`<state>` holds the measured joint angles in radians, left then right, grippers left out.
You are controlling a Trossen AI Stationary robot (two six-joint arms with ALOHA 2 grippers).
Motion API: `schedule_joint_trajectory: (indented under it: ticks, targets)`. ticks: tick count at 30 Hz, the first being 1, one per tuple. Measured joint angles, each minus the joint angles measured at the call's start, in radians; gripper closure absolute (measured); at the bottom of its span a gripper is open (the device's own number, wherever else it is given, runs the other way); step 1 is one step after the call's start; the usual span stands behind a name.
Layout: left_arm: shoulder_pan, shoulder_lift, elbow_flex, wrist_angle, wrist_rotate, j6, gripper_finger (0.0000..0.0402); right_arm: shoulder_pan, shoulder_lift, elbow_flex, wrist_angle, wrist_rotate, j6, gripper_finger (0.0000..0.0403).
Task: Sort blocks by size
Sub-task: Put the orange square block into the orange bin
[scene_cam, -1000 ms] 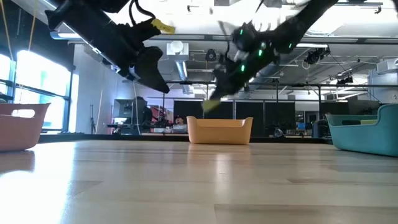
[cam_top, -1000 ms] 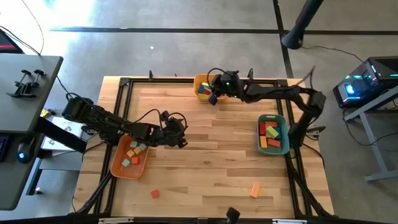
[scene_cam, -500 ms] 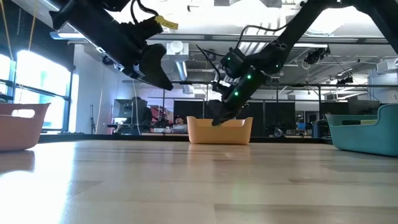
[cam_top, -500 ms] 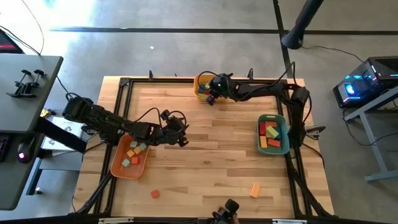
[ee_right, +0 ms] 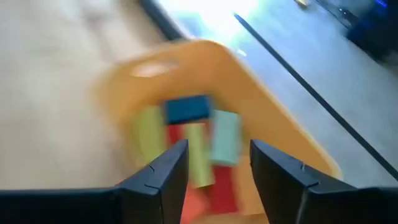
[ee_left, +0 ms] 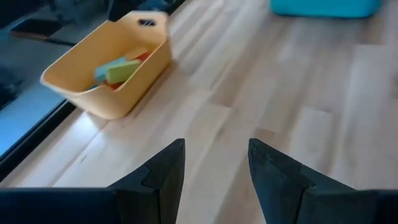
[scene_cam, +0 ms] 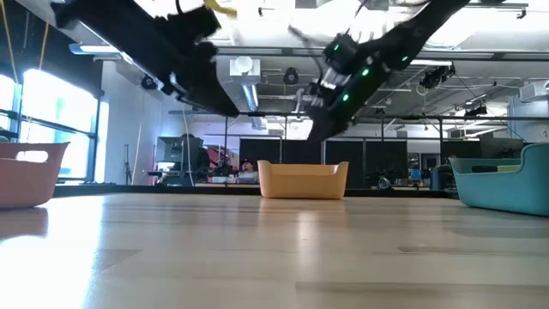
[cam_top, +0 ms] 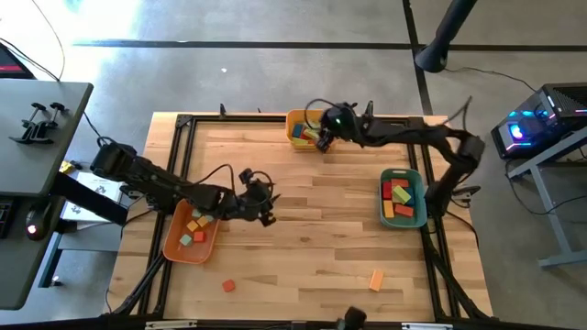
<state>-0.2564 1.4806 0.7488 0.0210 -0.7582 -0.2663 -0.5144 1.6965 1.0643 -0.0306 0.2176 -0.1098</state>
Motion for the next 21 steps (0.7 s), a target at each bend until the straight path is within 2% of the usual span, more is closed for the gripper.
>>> schedule_joint_trajectory:
  ticks: [4, 8, 12, 15, 18, 21]
  targets:
    - [-0.07, -0.044, 0.002, 0.0, 0.0, 0.03, 0.0241, 0.094, -0.13, -0.127, 0.11, -0.067, -0.002, 0.0242]
    - [-0.168, -0.073, 0.048, -0.011, -0.01, 0.177, 0.0241, 0.228, -0.226, -0.289, 0.352, -0.153, 0.061, 0.0245]
    - [-0.274, -0.064, 0.139, -0.035, -0.011, 0.414, 0.0241, 0.39, -0.246, -0.435, 0.652, -0.187, 0.137, 0.0245]
    - [-0.35, -0.047, 0.213, -0.109, -0.012, 0.504, 0.0241, 0.501, -0.238, -0.498, 0.769, -0.176, 0.155, 0.0245]
    - [-0.412, -0.027, 0.281, -0.157, -0.014, 0.451, 0.0241, 0.59, -0.237, -0.526, 0.797, -0.117, 0.155, 0.0245]
    - [-0.46, -0.028, 0.301, -0.168, 0.02, 0.208, 0.0241, 0.66, -0.235, -0.525, 0.797, -0.042, 0.152, 0.0245]
